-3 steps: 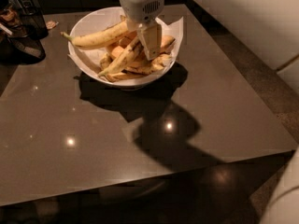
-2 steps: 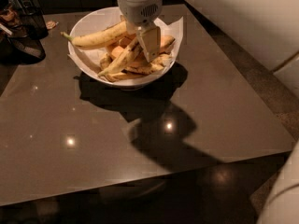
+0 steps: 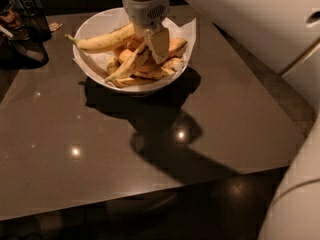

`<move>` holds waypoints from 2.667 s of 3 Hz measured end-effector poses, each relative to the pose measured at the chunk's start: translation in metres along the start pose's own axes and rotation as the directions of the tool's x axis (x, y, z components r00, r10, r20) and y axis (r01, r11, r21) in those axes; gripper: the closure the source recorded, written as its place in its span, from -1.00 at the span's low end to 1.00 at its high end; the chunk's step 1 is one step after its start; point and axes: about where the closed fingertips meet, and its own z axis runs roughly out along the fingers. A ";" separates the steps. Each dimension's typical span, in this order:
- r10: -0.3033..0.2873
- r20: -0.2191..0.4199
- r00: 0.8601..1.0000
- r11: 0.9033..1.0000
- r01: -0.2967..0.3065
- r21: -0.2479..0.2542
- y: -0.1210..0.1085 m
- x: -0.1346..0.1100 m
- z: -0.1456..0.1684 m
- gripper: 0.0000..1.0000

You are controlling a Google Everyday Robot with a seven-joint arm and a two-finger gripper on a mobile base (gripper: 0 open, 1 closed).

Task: Pick banana from white bowl

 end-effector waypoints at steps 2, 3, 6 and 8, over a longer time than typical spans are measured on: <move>-0.024 -0.006 1.000 1.000 0.024 -0.014 -0.006 -0.003 0.008 -0.16; -0.032 -0.007 0.999 0.999 0.032 -0.024 -0.007 -0.003 0.013 -0.12; -0.036 0.002 0.999 0.998 0.036 -0.056 -0.007 -0.002 0.026 0.37; -0.036 0.003 0.999 0.998 0.036 -0.056 -0.007 -0.002 0.026 1.00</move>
Offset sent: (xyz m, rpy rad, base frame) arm 0.0014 -0.0010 -0.0138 -0.0623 0.0610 0.0143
